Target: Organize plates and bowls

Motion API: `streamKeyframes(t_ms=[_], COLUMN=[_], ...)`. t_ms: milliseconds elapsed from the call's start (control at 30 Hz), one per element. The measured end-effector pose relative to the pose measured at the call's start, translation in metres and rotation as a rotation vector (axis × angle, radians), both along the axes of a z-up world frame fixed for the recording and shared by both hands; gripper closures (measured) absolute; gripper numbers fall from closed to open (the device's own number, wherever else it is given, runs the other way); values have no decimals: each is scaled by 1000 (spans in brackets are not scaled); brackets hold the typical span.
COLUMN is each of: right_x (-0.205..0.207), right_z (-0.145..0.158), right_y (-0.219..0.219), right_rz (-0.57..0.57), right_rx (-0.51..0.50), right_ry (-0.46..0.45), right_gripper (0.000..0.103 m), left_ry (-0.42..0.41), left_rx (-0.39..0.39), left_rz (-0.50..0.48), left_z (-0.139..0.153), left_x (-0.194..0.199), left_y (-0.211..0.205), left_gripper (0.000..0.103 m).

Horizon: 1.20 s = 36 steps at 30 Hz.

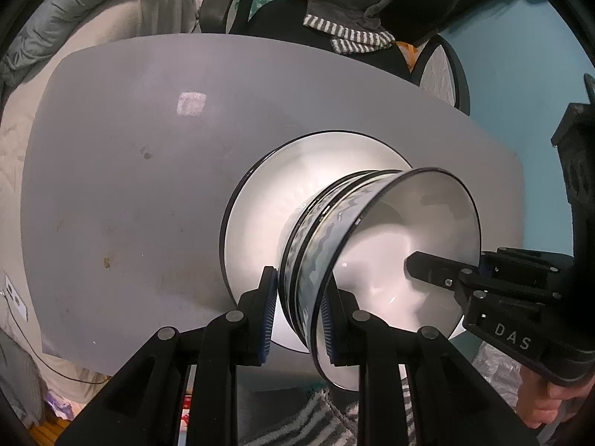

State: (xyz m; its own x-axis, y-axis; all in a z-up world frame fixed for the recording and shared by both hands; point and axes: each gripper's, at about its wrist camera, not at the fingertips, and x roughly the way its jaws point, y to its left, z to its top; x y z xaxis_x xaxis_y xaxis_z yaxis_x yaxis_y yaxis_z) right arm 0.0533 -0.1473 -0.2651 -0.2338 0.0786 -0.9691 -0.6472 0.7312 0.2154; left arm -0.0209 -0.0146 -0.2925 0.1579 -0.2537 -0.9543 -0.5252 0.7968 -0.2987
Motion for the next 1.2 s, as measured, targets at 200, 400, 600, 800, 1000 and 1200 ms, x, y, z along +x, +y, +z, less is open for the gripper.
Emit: streamKeyframes(t_ms=[200, 400, 600, 800, 1000, 1200], right_x=[2, -6, -8, 1, 12, 11], right_z=[1, 4, 4, 11, 34, 75], right_y=[0, 6, 8, -2, -19, -38], right_rz=[8, 55, 79, 45, -26, -43], right_rx=[6, -7, -1, -3, 30, 63], right_ry=[2, -5, -10, -43, -70, -173], right_gripper=[88, 78, 68, 40, 38, 30], left_ry=[-9, -12, -31, -42, -51, -92], left_rx=[-1, -14, -13, 28, 75, 118], left_rz=[8, 17, -10, 26, 49, 79], left_z=[-1, -4, 2, 17, 39, 76], left_x=[2, -1, -3, -13, -27, -37], left_y=[1, 2, -1, 9, 15, 11], left_gripper=[82, 75, 62, 35, 24, 14])
